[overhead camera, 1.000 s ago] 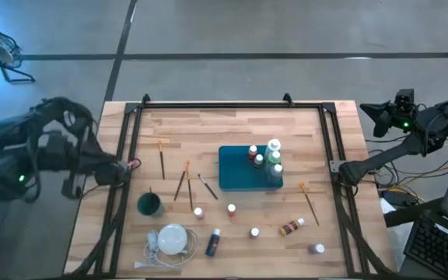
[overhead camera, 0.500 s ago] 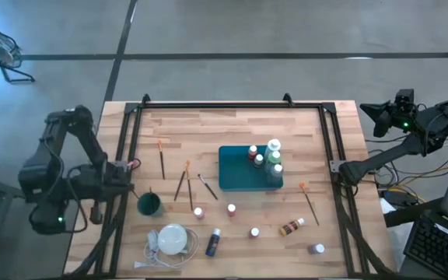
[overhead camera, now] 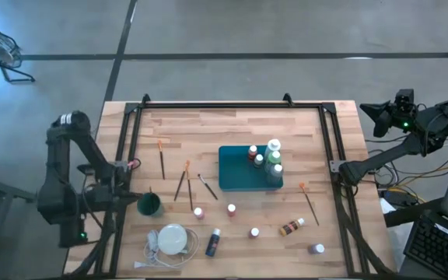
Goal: Pick & Place Paint Supplies
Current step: Put the gold paintbrush into the green cup
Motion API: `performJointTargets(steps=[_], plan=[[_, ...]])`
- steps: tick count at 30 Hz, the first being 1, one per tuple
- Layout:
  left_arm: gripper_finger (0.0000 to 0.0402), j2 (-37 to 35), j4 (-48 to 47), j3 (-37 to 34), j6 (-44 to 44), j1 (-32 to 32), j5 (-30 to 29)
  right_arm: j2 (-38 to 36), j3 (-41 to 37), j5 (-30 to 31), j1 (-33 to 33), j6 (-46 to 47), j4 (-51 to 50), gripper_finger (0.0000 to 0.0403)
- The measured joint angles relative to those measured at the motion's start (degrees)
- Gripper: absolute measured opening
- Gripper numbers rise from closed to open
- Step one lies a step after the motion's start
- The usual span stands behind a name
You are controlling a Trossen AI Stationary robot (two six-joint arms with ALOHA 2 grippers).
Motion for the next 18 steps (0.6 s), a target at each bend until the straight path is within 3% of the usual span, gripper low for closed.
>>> performJointTargets(steps=[10,18], plan=[[0.0009,-0.02,-0.06,-8.52,-10.14,0.04,-3.49,0.00,0.00,0.00,-0.01,0.00,0.00,0.0009],[0.0009,-0.22,0.00,-9.71,-8.90,0.02,1.04,0.00,0.00,0.00,-0.01,0.00,0.00,0.0009]])
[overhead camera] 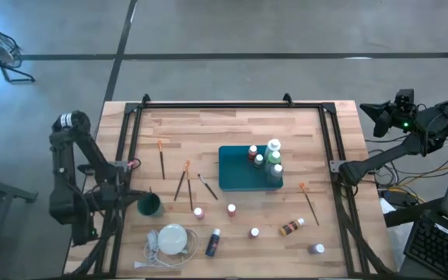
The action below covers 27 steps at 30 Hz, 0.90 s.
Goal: Pick & Place Paint Supplies
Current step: Put the gold paintbrush into the green cup
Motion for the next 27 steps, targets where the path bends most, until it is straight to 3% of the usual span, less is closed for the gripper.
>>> performJointTargets(steps=[12,27], plan=[[0.0009,-0.13,-0.01,-8.72,-11.81,-0.35,-0.96,0.00,0.00,0.00,0.01,0.00,0.00,0.0009],[0.0009,-0.13,5.93,-11.84,-12.78,-0.98,2.27,0.00,0.02,0.00,0.02,0.00,0.00,0.0009]])
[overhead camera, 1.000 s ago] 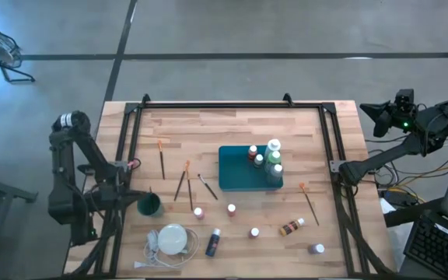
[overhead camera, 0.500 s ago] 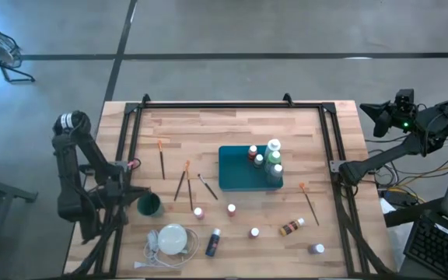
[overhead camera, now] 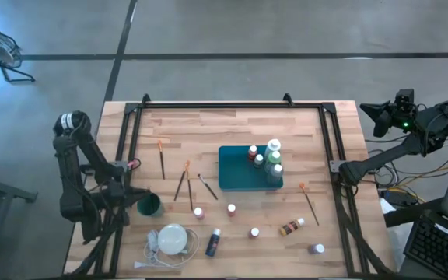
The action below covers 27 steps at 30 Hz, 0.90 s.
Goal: Pick & Place Paint Supplies
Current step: Put the gold paintbrush into the green cup
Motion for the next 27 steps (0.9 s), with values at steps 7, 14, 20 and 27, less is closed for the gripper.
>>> performJointTargets(steps=[7,14,20,27], plan=[[0.0010,0.00,3.47,-0.93,1.32,-0.13,1.35,0.00,-0.01,0.00,0.00,0.00,0.00,0.0008],[0.0009,0.00,12.15,-4.16,4.10,-0.13,1.97,0.00,0.00,0.00,-0.01,0.00,0.00,0.0009],[0.0009,0.00,14.06,-4.57,5.80,-0.17,1.98,0.00,0.00,0.00,0.00,0.00,0.00,0.0009],[0.0009,0.00,14.17,-4.57,6.73,-0.17,4.79,0.00,0.00,0.00,-0.01,0.00,0.00,0.0008]])
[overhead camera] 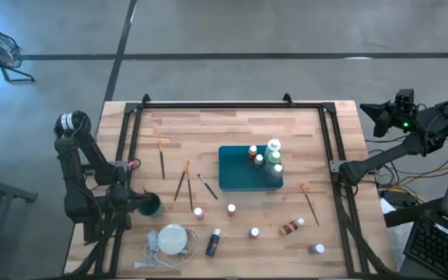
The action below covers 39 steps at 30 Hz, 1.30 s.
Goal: Pick & Place Paint Supplies
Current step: Put the gold paintbrush into the green cup
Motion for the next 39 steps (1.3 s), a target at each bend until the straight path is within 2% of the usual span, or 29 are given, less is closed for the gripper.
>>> performJointTargets(steps=[22,32,39], plan=[[0.0033,0.00,0.08,0.00,1.34,0.31,-2.22,0.00,0.00,0.00,-0.01,0.00,0.00,0.0009],[0.0129,0.00,0.43,0.00,2.07,0.35,-2.65,0.00,0.00,0.00,0.00,0.00,0.00,0.0008],[0.0142,0.00,-1.47,2.60,5.03,0.37,-2.82,0.00,0.00,0.00,-0.02,0.00,0.00,0.0009]])
